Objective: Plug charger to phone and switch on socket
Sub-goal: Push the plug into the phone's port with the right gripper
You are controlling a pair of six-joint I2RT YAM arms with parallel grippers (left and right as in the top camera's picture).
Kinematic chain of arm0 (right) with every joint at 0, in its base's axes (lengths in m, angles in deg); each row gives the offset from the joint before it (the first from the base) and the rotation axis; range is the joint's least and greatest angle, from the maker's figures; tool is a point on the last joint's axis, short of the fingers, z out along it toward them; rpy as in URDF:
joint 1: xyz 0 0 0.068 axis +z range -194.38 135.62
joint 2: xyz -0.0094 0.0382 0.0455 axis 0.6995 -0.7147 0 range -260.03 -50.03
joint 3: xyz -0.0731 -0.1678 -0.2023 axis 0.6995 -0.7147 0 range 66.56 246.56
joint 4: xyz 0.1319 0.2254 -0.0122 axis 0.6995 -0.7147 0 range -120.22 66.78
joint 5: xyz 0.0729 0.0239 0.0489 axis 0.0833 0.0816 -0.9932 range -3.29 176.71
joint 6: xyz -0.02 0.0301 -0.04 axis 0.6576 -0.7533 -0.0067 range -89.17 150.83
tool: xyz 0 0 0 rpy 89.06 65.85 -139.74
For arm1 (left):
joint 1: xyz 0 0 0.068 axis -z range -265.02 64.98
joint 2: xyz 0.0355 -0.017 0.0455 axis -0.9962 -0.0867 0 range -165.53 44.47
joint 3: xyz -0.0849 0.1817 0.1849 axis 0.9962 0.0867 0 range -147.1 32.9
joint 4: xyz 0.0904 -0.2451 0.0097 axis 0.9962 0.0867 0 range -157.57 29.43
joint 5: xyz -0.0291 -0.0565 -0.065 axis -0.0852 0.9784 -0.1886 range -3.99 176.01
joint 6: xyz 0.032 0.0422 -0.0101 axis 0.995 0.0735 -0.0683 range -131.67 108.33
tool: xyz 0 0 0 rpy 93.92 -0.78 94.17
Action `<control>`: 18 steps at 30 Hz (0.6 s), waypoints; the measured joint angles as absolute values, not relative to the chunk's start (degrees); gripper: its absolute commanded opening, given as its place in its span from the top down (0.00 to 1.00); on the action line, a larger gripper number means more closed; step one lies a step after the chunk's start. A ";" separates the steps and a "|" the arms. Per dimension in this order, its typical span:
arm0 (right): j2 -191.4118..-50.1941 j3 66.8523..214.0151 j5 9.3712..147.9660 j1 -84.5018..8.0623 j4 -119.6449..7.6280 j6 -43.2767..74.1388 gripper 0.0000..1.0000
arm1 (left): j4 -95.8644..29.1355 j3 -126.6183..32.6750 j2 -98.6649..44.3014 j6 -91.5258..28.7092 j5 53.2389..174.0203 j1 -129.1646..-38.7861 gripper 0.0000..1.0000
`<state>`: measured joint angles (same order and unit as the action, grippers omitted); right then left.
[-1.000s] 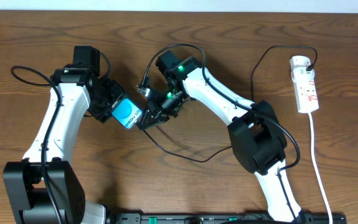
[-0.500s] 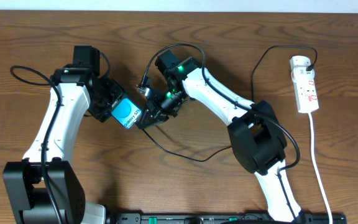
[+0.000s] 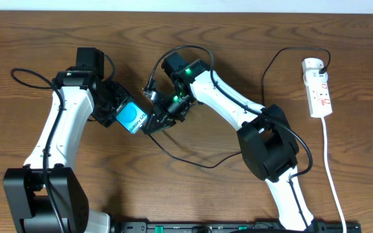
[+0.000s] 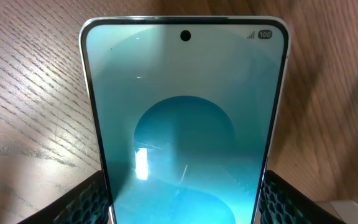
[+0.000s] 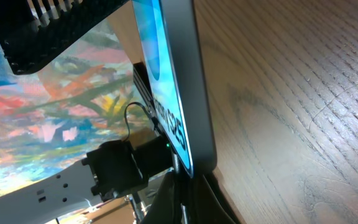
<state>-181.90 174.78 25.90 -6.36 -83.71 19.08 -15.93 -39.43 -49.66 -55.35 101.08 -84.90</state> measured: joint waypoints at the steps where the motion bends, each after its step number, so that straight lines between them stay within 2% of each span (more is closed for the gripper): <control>1: -181.90 174.78 25.90 -6.36 -83.73 19.08 0.99 | -15.93 -39.43 -49.66 -55.35 101.08 -84.90 0.93; 18: -181.90 174.78 25.94 -6.36 -83.82 19.08 0.99 | -15.93 -39.43 -49.66 -55.35 101.13 -84.90 0.93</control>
